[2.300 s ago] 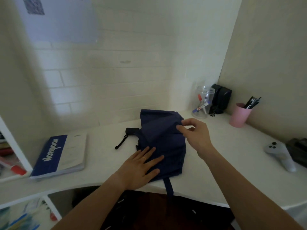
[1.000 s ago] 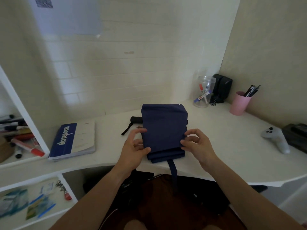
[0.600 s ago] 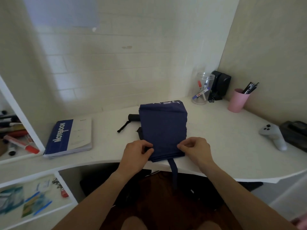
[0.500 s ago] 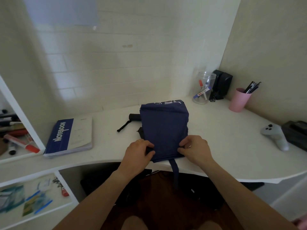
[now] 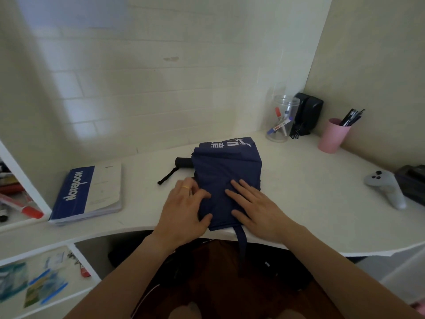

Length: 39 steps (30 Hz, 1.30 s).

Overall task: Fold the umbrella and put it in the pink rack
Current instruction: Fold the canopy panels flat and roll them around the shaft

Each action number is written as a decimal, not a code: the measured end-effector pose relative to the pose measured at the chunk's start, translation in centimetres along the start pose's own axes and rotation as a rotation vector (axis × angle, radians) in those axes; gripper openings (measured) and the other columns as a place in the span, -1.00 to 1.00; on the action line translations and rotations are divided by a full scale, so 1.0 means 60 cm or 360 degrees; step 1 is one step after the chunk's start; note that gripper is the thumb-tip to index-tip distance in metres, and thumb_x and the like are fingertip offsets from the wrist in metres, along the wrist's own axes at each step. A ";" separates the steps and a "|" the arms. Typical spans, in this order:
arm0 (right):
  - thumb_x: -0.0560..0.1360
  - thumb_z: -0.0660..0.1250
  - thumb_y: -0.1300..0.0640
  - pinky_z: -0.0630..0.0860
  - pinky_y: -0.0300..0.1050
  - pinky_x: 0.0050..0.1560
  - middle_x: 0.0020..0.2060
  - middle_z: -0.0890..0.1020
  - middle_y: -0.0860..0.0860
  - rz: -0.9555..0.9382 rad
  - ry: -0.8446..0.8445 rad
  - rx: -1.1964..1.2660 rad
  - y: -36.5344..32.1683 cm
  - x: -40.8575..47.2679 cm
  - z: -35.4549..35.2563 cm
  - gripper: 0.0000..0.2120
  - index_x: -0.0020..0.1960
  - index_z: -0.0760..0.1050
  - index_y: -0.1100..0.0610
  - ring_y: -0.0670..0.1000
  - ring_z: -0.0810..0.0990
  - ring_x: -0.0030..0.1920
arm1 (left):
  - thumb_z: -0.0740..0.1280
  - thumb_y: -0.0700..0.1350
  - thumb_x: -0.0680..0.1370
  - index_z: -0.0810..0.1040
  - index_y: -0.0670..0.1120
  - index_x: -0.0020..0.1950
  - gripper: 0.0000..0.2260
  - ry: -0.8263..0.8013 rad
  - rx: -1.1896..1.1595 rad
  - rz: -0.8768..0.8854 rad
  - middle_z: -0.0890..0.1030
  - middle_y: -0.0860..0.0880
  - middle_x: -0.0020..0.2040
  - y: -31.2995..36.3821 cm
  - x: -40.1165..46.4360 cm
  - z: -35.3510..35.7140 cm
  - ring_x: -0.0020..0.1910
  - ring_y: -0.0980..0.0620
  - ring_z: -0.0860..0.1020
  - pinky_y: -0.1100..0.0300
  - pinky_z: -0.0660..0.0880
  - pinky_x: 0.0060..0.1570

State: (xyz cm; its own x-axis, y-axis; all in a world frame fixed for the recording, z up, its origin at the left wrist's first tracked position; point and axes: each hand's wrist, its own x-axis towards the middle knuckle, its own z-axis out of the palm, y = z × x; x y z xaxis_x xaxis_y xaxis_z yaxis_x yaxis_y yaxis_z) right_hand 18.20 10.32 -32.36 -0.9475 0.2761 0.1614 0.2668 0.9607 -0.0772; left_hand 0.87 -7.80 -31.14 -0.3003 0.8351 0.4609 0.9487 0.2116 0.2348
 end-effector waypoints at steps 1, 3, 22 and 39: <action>0.65 -0.04 -0.22 -0.12 -0.08 0.60 0.63 -0.07 -0.09 -0.0007 -0.0032 -0.0003 0.001 0.001 0.002 -0.40 0.63 -0.03 -0.05 -0.05 -0.18 0.62 | 0.39 0.13 0.46 0.53 0.05 0.34 -0.54 -0.0051 0.0030 0.0178 0.41 -0.01 0.35 0.000 0.007 0.002 0.37 -0.01 0.36 0.02 0.40 0.38; 0.67 -0.06 -0.21 -0.13 -0.05 0.61 0.62 -0.13 -0.10 0.0011 -0.0106 -0.0003 0.000 0.002 0.006 -0.38 0.63 -0.13 -0.01 -0.09 -0.25 0.60 | 0.20 0.11 0.62 0.33 0.08 0.54 -0.52 -0.0288 0.0043 0.0417 0.21 0.03 0.61 0.000 0.018 0.013 0.61 0.03 0.07 0.02 0.08 0.59; 0.43 0.47 -0.20 0.57 -0.14 0.05 0.04 0.67 -0.16 0.1032 0.0859 0.1261 0.044 0.026 -0.095 -0.68 0.08 0.65 -0.04 -0.13 0.63 -0.06 | -0.17 0.31 0.67 -0.13 0.24 0.62 -0.48 -0.0594 0.0211 0.0355 -0.15 0.14 0.65 -0.042 0.008 0.038 0.61 0.19 -0.21 0.06 -0.09 0.60; 0.47 0.51 0.21 0.42 -0.17 -0.38 -0.17 0.64 0.11 0.1046 0.0343 0.2135 -0.002 0.047 -0.153 -0.70 0.15 0.51 0.18 -0.01 0.60 -0.39 | 0.04 0.14 0.69 0.43 -0.07 0.48 -0.53 -0.0298 0.0449 0.0602 0.42 -0.12 0.41 -0.013 0.011 0.012 0.39 -0.14 0.37 -0.08 0.25 0.48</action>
State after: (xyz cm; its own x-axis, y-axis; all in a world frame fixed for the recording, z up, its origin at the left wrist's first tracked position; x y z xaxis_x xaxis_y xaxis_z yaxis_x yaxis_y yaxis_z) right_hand 17.11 11.26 -22.86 -0.6517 0.7472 -0.1303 0.1539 -0.0380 -0.9874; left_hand 0.02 -7.05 -31.61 0.0675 0.9510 0.3017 0.9851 -0.0155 -0.1713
